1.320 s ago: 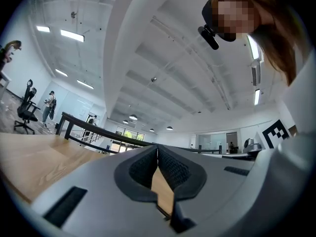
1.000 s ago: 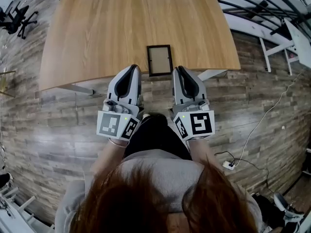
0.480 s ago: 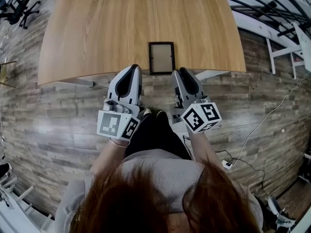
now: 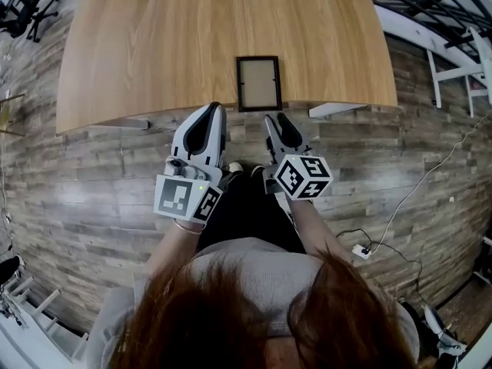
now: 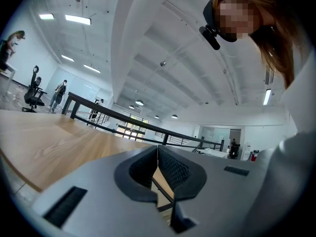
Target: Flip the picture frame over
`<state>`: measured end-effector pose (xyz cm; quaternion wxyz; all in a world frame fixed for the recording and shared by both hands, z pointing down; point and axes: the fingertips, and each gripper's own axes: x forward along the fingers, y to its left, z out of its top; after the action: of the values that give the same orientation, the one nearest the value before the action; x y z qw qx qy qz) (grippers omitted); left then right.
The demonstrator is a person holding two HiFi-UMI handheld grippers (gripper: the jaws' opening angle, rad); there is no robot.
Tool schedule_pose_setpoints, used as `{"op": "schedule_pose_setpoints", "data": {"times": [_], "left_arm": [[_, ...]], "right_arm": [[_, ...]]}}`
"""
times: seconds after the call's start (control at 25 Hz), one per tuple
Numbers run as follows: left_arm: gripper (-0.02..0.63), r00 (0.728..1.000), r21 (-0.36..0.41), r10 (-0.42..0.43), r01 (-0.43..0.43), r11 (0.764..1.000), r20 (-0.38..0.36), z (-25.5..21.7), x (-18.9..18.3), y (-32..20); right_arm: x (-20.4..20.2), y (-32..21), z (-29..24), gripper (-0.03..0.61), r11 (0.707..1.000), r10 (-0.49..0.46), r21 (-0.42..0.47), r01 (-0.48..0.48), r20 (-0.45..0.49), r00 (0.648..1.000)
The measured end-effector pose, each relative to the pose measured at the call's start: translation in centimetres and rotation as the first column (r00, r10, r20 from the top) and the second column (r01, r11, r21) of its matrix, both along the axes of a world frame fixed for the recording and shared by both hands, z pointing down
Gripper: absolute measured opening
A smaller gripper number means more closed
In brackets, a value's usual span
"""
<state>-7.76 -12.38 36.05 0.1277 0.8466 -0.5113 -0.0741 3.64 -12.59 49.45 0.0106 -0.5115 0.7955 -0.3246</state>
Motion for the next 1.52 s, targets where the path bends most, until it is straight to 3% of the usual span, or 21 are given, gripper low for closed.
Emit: {"op": "schedule_pose_setpoints", "data": {"times": [0.12,0.24,0.4,0.64,1.0,1.04,1.08,1.16,1.52], "left_arm": [[0.008,1.0,-0.009,0.002,-0.002,1.0,0.005,0.4,-0.3,0.1],[0.008,1.0,-0.016,0.002,-0.002,1.0,0.007,0.7,-0.6,0.1],[0.009,1.0,-0.028,0.005,-0.005,1.0,0.011,1.2,-0.9,0.1],[0.009,1.0,-0.05,0.012,-0.012,0.999,0.019,2.0,-1.2,0.2],[0.008,1.0,-0.042,0.017,-0.016,0.999,0.02,1.6,-1.5,0.5],[0.008,1.0,-0.041,0.017,-0.016,0.999,0.02,1.6,-1.6,0.5],[0.008,1.0,-0.04,0.016,-0.015,0.999,0.021,1.6,-1.6,0.6],[0.008,1.0,-0.039,0.009,-0.008,0.999,0.023,1.5,-1.8,0.5],[0.008,1.0,-0.033,0.001,0.0,0.999,0.023,1.1,-1.9,0.1]], "right_arm": [[0.2,-0.1,1.4,0.166,0.99,0.112,-0.103,-0.091,0.214,0.971],[0.1,-0.5,3.0,0.225,0.961,0.246,-0.23,-0.155,0.446,0.86],[-0.2,-1.4,4.2,0.227,0.934,0.336,-0.304,-0.188,0.571,0.749],[0.7,-2.9,5.8,0.227,0.905,0.415,-0.36,-0.225,0.641,0.645],[1.0,-3.4,6.5,0.222,0.89,0.454,-0.387,-0.24,0.708,0.542],[1.1,-3.4,6.5,0.203,0.888,0.459,-0.386,-0.25,0.714,0.529],[1.3,-3.4,6.4,0.132,0.886,0.463,-0.383,-0.261,0.719,0.518],[1.4,-3.5,6.2,0.091,0.883,0.469,-0.381,-0.272,0.725,0.504],[1.2,-2.5,5.8,0.087,0.874,0.485,-0.403,-0.27,0.731,0.48]]}}
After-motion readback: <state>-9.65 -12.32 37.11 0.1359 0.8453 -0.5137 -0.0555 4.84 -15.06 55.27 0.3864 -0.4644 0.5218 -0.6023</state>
